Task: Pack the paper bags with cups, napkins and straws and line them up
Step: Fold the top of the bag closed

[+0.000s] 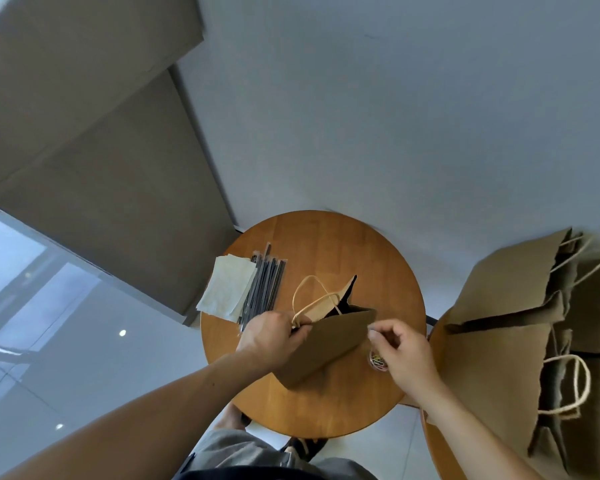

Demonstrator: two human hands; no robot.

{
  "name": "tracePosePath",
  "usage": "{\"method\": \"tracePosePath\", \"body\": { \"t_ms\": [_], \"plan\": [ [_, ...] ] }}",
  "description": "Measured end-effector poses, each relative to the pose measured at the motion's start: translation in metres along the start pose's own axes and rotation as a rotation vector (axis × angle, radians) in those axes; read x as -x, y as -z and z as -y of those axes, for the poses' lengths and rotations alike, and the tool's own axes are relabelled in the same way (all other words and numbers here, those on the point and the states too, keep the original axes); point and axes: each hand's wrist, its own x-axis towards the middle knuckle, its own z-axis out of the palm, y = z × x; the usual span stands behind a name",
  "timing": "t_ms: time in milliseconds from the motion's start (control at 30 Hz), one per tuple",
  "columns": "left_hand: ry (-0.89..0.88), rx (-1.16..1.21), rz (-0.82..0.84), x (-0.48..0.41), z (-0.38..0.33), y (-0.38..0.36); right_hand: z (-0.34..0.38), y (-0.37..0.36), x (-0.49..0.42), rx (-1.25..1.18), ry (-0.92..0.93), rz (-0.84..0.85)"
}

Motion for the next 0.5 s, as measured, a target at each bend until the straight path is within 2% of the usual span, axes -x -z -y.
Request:
{"method": "tracePosePath", "body": {
  "t_ms": [100, 200, 400, 500],
  "plan": [
    [0.016, -0.018, 0.014, 0.000, -0.003, 0.001, 0.031, 0.002, 0.002, -0.155, 0.076, 0.012],
    [0.045, -0.022, 0.012, 0.000, -0.005, 0.002, 0.053, -0.004, 0.000, -0.210, 0.126, 0.074],
    [0.054, -0.104, -0.009, 0.000, -0.007, 0.003, 0.073, -0.024, -0.019, 0.003, 0.288, 0.176],
    [0.028, -0.103, -0.080, 0.001, -0.009, 0.002, 0.077, -0.031, -0.031, 0.138, 0.364, 0.199]
  ]
}}
